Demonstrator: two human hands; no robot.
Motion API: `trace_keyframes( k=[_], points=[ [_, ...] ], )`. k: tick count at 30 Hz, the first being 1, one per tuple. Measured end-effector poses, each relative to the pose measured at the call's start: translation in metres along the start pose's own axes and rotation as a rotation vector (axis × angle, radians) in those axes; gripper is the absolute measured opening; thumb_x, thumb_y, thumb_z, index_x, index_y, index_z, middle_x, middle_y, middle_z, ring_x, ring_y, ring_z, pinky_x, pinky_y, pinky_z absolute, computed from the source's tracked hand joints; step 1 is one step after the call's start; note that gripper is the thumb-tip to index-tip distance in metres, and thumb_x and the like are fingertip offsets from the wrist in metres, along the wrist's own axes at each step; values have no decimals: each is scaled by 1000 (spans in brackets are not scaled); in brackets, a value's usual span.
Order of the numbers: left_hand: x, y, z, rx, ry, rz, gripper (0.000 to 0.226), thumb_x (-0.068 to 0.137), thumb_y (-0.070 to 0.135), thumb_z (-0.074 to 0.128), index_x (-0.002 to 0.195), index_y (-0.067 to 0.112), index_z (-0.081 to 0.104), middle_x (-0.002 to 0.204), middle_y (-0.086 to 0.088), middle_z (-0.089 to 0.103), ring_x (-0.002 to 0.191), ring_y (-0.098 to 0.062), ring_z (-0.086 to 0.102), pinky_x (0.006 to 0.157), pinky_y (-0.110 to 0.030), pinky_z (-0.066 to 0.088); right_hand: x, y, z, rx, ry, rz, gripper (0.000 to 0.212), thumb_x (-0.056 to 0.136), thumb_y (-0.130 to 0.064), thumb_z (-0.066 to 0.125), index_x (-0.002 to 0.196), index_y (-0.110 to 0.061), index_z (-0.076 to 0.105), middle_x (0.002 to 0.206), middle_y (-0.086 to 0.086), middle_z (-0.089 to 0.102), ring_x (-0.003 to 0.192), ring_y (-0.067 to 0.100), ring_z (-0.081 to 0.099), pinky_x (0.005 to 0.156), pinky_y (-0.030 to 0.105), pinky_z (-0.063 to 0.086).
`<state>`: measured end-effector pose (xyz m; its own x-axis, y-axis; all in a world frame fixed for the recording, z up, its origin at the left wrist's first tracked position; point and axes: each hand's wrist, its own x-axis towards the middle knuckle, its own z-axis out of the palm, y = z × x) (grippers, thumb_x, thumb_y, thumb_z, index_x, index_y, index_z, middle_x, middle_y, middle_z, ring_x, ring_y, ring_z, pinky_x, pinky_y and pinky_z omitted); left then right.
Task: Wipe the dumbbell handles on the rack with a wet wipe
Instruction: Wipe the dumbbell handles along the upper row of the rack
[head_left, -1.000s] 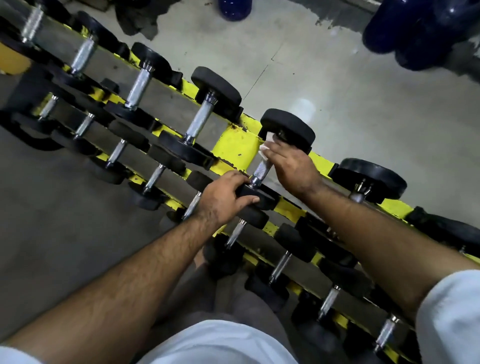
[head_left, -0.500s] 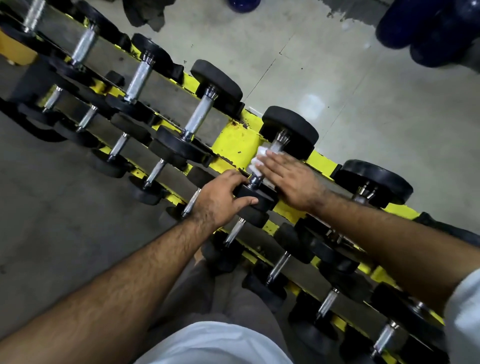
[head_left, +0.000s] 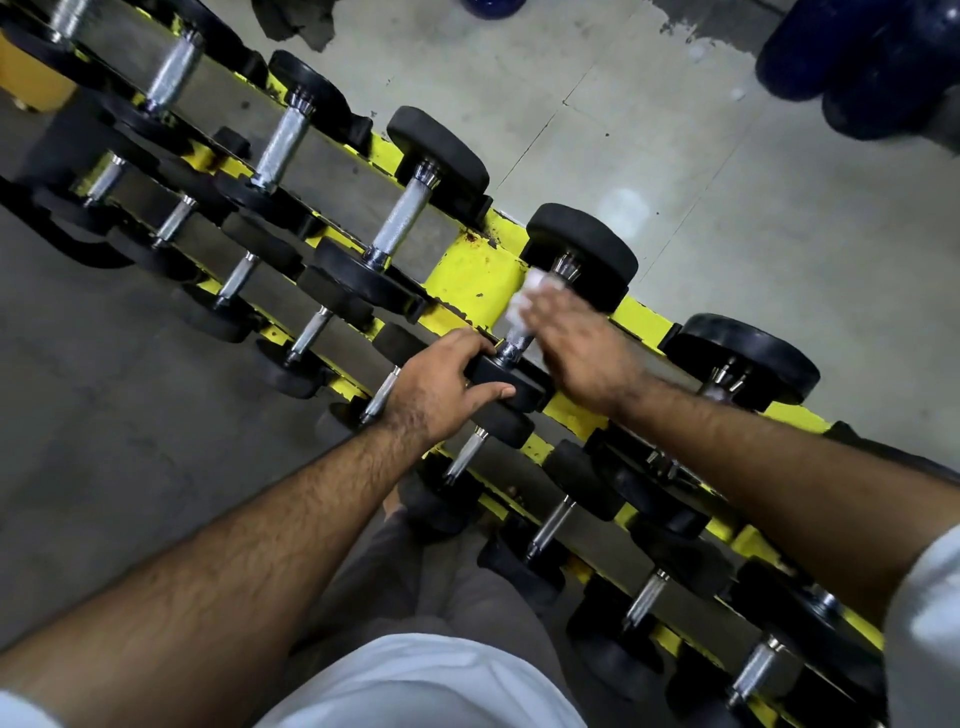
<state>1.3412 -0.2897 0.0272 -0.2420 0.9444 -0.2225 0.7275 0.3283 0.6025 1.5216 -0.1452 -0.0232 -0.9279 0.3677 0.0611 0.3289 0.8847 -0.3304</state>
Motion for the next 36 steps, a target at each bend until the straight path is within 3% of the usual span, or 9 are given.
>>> trace_keyframes(
  k=[4, 9, 12, 14, 19, 23, 28, 33, 36],
  points=[
    [0, 0, 1, 5, -9, -4, 47, 76, 57, 75, 110, 27, 61, 111, 13, 59, 100, -9, 57, 80, -27, 46, -5, -4, -6, -54, -156, -212, 57, 96, -19, 41, 152, -13, 36, 158, 10, 36, 147, 25, 31, 122, 43, 22],
    [0, 1, 0, -1, -8, -11, 49, 76, 58, 75, 113, 27, 62, 113, 15, 59, 102, -8, 56, 84, -27, 46, 6, 9, -15, -48, 64, 124, 65, 90, 0, 52, 153, -7, 34, 158, 15, 34, 148, 32, 29, 114, 51, 36],
    [-1, 2, 0, 4, -4, -12, 49, 76, 57, 75, 111, 27, 61, 110, 14, 59, 98, -10, 59, 82, -27, 46, -3, -14, 3, -21, -116, -115, 69, 90, -9, 63, 153, -11, 35, 158, 13, 34, 149, 28, 28, 122, 47, 21],
    [-3, 2, 2, -6, -11, -17, 48, 75, 57, 75, 110, 27, 61, 110, 14, 59, 91, -10, 62, 81, -26, 46, 3, -8, -5, -73, -167, -237, 64, 89, -10, 65, 149, -14, 43, 154, 11, 42, 144, 27, 38, 120, 44, 24],
    [-3, 0, 3, -3, 8, 0, 53, 76, 59, 74, 114, 25, 62, 116, 12, 59, 103, -12, 59, 86, -31, 49, 21, 8, -19, -122, -38, 83, 51, 93, -5, 43, 143, -14, 52, 149, 10, 50, 142, 28, 41, 116, 49, 35],
    [-5, 3, 5, -7, 8, 11, 52, 78, 56, 74, 116, 23, 60, 114, 8, 58, 103, -15, 58, 85, -35, 51, 13, -16, -13, -98, -200, -257, 54, 90, -18, 68, 141, -14, 54, 144, 9, 56, 137, 28, 48, 118, 45, 28],
    [-7, 4, 6, -9, 34, 42, 53, 79, 57, 72, 115, 19, 60, 116, 5, 57, 104, -16, 58, 84, -38, 52, 27, -7, -22, -197, -124, 86, 47, 91, -8, 60, 138, -16, 58, 143, 7, 57, 139, 25, 46, 118, 47, 32],
    [-8, 4, 4, 37, 15, 80, 51, 84, 53, 69, 123, 23, 58, 126, 4, 56, 119, -16, 55, 90, -35, 53, 24, -25, -26, -152, -292, -170, 50, 88, -19, 71, 137, -19, 59, 139, 6, 60, 134, 26, 51, 117, 44, 33],
    [-4, -8, -8, -21, -42, 141, 45, 87, 45, 68, 124, 21, 59, 126, 6, 57, 112, -14, 57, 91, -34, 51, 38, -12, -39, -242, -237, 119, 46, 92, -7, 58, 137, -17, 59, 143, 8, 56, 139, 27, 46, 118, 45, 30]
  ],
)
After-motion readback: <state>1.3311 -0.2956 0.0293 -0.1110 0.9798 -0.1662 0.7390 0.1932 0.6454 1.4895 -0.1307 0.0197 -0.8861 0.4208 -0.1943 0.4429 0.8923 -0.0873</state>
